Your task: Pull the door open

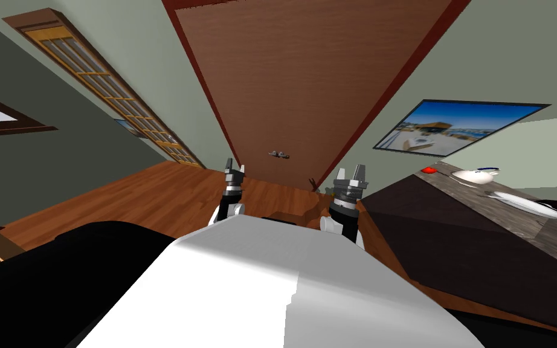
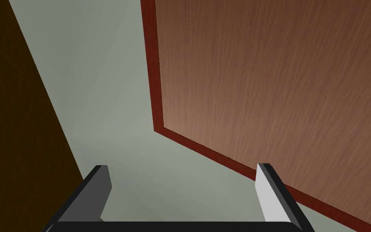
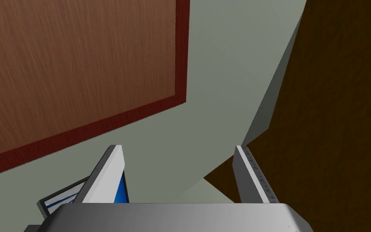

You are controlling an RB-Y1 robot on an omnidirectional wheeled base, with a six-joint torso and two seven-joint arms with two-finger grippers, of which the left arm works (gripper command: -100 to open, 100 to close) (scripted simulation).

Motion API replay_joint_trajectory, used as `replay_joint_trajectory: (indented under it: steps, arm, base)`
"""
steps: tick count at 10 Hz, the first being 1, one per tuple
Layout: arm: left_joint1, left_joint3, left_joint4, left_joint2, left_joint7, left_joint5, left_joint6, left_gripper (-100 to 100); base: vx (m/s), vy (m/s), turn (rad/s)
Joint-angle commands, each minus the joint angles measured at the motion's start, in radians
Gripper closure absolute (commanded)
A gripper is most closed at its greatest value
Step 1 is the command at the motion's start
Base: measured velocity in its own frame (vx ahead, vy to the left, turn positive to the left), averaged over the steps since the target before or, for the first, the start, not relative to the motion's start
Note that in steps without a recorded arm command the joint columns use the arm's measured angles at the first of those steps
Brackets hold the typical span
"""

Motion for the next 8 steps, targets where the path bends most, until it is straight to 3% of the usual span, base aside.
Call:
replay_joint_trajectory:
  steps: [1,8]
  arm:
    - [-0.005,-0.001,0.038,0.010,0.003,0.000,-0.015,-100]
    - [-0.047,0.007,0.202,0.052,0.013,0.003,-0.063,-100]
  base:
    - [0.139,-0.020,-0.053]
    - [0.093,-0.005,-0.043]
